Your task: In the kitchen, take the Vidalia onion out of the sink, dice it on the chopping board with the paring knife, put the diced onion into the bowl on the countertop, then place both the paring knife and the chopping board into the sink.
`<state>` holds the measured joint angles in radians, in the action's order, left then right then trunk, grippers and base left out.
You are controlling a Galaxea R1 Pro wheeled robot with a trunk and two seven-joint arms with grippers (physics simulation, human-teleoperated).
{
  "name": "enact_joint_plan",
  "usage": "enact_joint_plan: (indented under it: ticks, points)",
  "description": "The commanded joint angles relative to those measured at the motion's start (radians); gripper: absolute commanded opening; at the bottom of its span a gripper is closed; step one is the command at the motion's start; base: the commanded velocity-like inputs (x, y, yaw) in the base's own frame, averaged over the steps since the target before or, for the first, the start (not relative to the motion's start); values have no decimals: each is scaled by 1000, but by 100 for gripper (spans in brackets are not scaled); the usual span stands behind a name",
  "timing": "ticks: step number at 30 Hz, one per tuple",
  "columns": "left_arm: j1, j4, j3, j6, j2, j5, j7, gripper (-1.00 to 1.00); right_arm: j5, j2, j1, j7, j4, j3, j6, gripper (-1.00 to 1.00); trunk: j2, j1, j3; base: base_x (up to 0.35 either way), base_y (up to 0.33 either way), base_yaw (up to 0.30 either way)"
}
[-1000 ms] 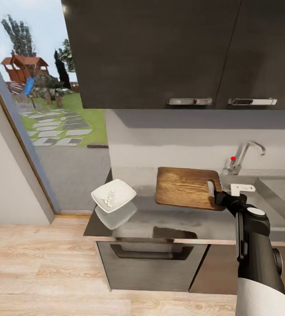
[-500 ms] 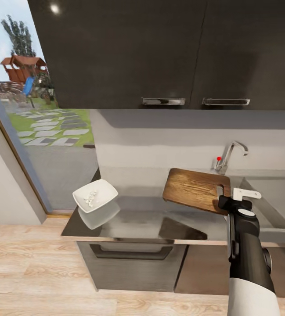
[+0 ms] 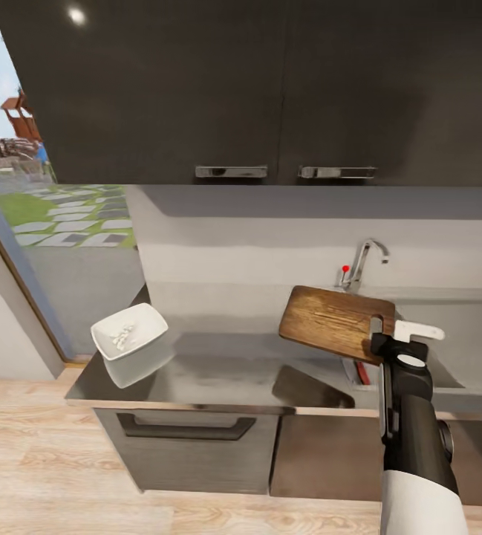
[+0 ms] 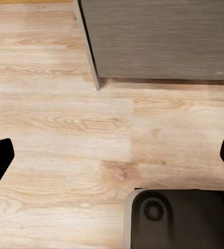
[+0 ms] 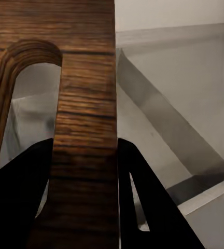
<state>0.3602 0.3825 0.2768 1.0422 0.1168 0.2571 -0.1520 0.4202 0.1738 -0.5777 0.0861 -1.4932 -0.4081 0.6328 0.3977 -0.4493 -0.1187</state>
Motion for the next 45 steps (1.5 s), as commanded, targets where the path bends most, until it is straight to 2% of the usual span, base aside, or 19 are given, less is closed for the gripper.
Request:
enact_joint_plan:
  ticks: [1,7,8,11,12,13,16,18,22,26,31,38,45]
  points:
    - [0,3,9,1,1,2,-10,100,-1,1,-1,23,-1,0,4,-100,2,-1,-2,0,-317,0]
    - [0,3,9,1,1,2,-11,100,-5,1,-1,168,4,0,3,-100,2,-1,-2,0,-317,0]
    - [0,3,9,1,1,2,-11,100,-25,1,-2,199,16,0,2,-100,2,-1,-2,0,-317,0]
    - [0,3,9,1,2,2,-11,100,-121,1,-2,302,46,1,-3,-100,2,-1,-2,0,-308,0]
    - [0,3,9,1,2,2,-11,100,-138,1,-2,324,51,1,-8,-100,2,-1,-2,0,-267,0]
    - [0,3,9,2,2,2,-10,100,-235,1,-2,449,96,1,-65,-100,2,-1,-2,0,-96,0]
    - [0,3,9,3,3,2,-9,100,-349,1,-2,607,170,11,-169,-100,2,-1,-2,0,-42,0]
    - [0,4,9,4,3,2,-9,100,-402,1,-2,696,205,44,-228,-100,2,-1,-2,0,-13,0]
    - [0,4,9,4,3,2,-9,100,-493,1,-2,810,229,121,-321,-100,2,-1,-2,73,-4,0]
    - [0,5,9,4,3,2,-9,100,-554,1,-2,870,232,134,-347,-100,2,-1,-2,277,0,0]
    - [0,6,9,4,3,2,-9,100,-575,1,-2,942,232,135,-384,-100,2,-1,-2,310,0,0]
    - [0,6,9,4,3,2,-10,100,-619,1,-2,957,232,136,-396,-100,2,-1,-4,91,0,0]
    - [0,6,9,5,3,2,-10,100,-643,1,-2,958,234,137,-398,-100,2,-1,-14,3,0,0]
